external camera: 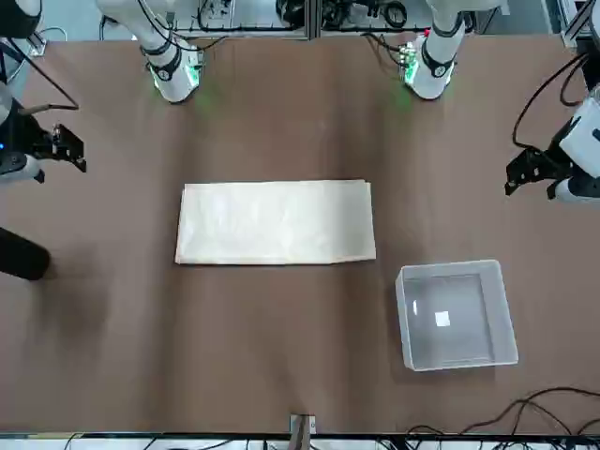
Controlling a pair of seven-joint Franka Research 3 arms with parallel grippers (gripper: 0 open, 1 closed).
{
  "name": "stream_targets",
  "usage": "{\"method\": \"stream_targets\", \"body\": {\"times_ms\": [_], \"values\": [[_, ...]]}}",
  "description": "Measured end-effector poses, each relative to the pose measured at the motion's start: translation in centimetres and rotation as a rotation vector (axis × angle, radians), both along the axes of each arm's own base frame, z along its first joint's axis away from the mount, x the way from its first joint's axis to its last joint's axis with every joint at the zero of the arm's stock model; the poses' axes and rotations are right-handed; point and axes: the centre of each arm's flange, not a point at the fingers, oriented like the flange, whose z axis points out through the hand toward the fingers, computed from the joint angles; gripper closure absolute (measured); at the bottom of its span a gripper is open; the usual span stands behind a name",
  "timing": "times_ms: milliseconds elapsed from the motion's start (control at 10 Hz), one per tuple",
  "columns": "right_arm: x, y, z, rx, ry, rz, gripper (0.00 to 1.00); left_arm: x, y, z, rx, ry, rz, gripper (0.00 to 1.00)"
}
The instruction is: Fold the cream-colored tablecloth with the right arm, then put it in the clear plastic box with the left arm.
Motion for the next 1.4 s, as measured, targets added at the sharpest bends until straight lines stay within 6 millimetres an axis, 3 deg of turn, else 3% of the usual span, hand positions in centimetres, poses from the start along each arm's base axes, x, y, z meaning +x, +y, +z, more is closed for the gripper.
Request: {"method": "stream_targets", "body": {"times_ms": [1100,1400], "values": [[-0.2,-0.4,-0.2,0.001,0.017,-0.068,0.0,0.0,0.4,0.1,0.0,-0.001,0.007,0.0],[0.6,-2.7,-3.0,0.049,0.07,-0.127,0.0,0.0,0.4,0.1,0.0,-0.001,0.007,0.0]]}}
